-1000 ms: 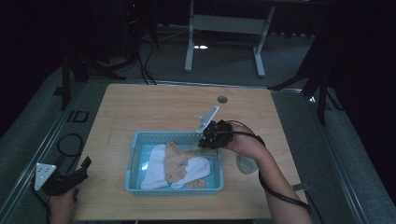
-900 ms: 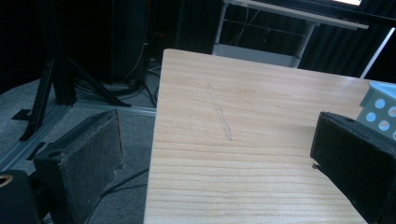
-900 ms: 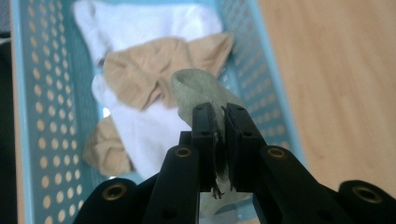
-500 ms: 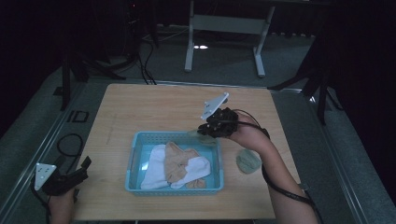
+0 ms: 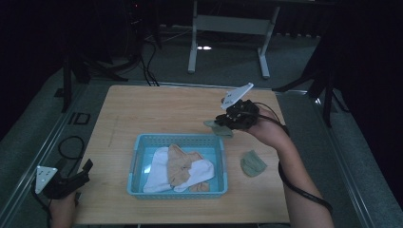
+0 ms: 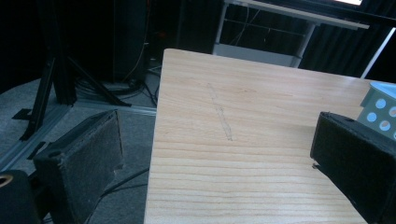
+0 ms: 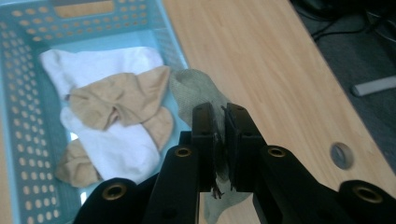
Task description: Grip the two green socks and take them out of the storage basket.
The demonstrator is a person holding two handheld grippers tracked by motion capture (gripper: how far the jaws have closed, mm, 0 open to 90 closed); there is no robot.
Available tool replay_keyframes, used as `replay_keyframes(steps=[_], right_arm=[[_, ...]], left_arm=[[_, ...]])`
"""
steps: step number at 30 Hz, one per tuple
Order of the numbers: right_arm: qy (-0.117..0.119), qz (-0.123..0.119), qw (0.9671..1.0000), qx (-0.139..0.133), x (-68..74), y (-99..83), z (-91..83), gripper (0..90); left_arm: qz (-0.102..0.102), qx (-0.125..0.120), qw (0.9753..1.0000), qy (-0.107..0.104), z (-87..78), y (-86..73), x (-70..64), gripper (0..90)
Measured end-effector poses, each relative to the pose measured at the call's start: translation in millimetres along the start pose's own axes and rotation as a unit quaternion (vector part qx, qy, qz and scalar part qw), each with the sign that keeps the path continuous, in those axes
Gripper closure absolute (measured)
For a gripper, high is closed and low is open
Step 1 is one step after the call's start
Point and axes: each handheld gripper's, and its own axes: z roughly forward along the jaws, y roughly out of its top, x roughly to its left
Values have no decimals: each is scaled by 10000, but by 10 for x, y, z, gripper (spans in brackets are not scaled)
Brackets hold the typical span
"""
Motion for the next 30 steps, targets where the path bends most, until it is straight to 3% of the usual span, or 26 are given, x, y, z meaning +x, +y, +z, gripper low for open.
replay_keyframes(steps=[7,15,27,30], right_arm=[[-152,201,9997,32,-120,-150,-112,829],[-312,463,9984,127,-240,-388,-117,828],[-335,1010,9940,236,-404,-895,17,827],[-332,1284,9907,300,-478,-1130,140,827]], left_arm=[[-8,-3,10000,4,0,0,0,23],[-15,-3,10000,4,0,0,0,23],[2,10,10000,7,1,1,-1,23],[1,8,10000,6,1,0,-1,23]])
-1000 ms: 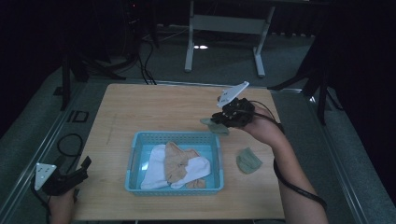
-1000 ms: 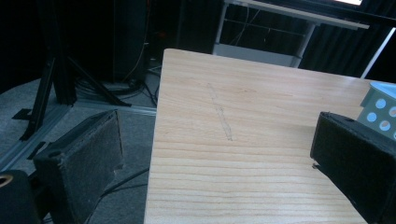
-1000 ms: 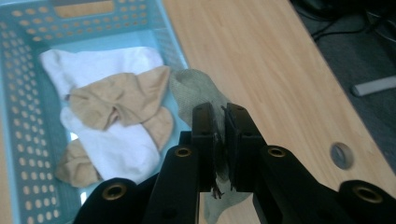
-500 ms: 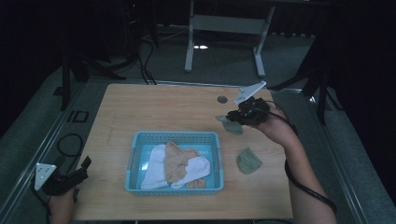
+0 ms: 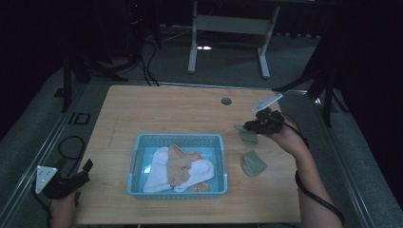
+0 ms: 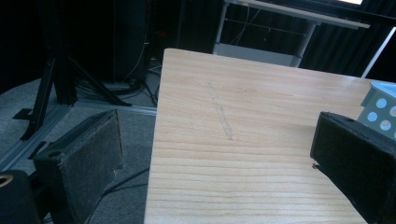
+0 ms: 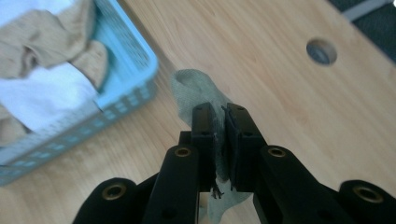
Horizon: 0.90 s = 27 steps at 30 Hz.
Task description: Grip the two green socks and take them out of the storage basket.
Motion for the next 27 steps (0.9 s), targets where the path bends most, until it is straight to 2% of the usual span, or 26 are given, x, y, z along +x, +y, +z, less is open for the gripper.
replay_keyframes(steps=[3,5,9,11,21,25,27], right_arm=[[-4,112,9999,53,-44,-85,69,827],[-90,207,9997,109,-93,-195,166,826],[-179,317,9993,75,-136,-298,252,827],[-263,419,9987,147,-170,-408,373,826],[-187,760,9963,341,-196,-623,626,808],[-192,884,9951,392,-224,-680,648,712],[-236,949,9945,372,-236,-687,626,622]], left_arm=[[-4,0,10000,3,0,0,0,23],[-7,-1,10000,4,0,0,0,23],[4,4,10000,6,0,0,-1,23],[-3,6,10000,8,0,0,-1,23],[-2,-1,10000,3,0,0,0,23],[-4,5,10000,7,1,0,0,23],[0,5,10000,8,1,0,-1,23]])
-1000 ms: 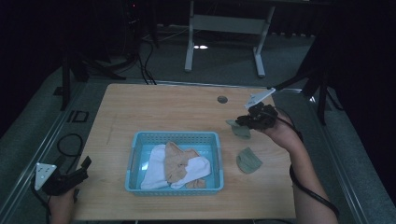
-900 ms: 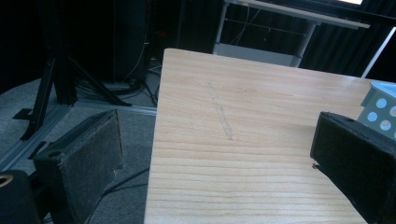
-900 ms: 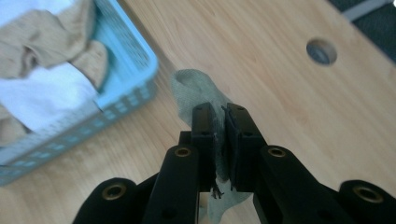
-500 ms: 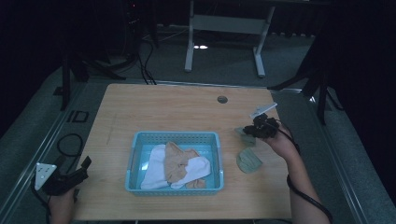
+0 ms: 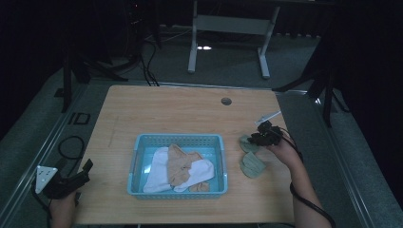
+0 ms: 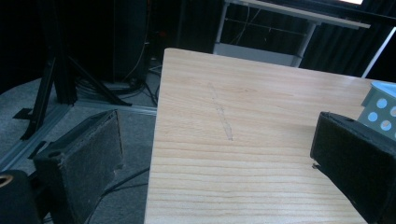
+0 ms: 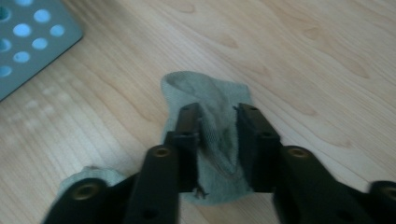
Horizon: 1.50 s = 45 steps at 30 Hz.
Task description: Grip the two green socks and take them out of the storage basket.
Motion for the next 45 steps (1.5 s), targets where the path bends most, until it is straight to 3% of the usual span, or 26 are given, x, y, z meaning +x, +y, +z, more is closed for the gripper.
replay_keyframes(steps=[5,11,15,17,21,29,45], right_arm=[[132,90,9997,-175,-22,-9,-93,395],[302,275,9987,-310,-39,-46,-156,207],[334,326,9982,-373,-32,-100,-160,180],[242,476,9975,-456,-37,-139,-175,177],[187,536,9970,-518,-25,-215,-177,140],[-75,677,9930,-966,-55,-429,-216,140],[-254,1008,9889,-1062,-89,-858,-227,141]], left_arm=[[1,3,10000,4,1,0,-1,23],[2,-2,10000,5,0,0,0,23],[-11,-7,10000,4,-1,0,1,23],[-18,-10,10000,4,-1,0,1,23],[-19,-13,10000,6,-1,-1,1,23],[-17,-15,10000,8,-1,-1,5,23],[-20,-5,10000,5,1,0,6,23]])
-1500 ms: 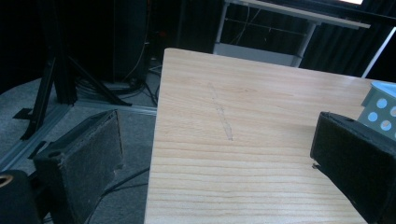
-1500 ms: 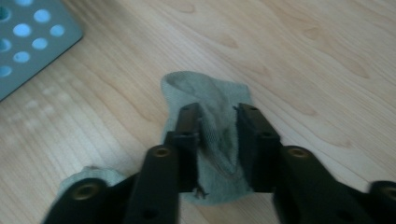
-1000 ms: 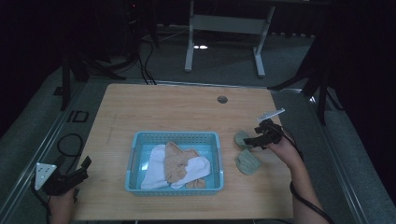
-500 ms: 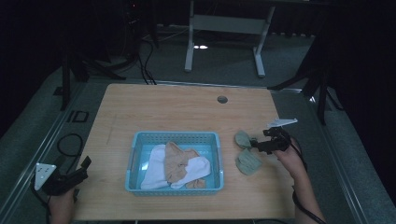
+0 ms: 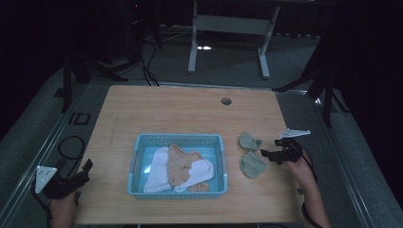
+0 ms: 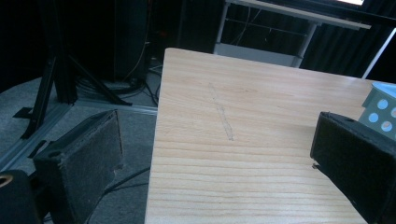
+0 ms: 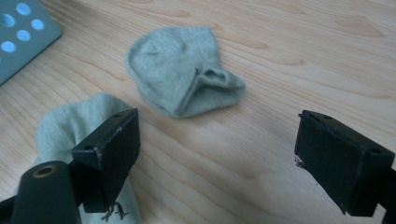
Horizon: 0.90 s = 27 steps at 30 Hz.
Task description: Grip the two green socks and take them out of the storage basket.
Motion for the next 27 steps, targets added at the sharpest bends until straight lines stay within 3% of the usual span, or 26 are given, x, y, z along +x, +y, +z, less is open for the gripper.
replay_keyframes(steps=[10,17,27], right_arm=[[-216,366,9989,-200,-76,-228,-134,141],[-298,448,9985,-67,-103,-381,-161,141],[-447,546,9974,-155,-83,-512,-217,141]], left_arm=[[-14,-10,10000,-10,-2,0,3,23],[2,-2,10000,-1,0,0,0,23],[-6,-8,10000,-9,-2,-1,3,23]])
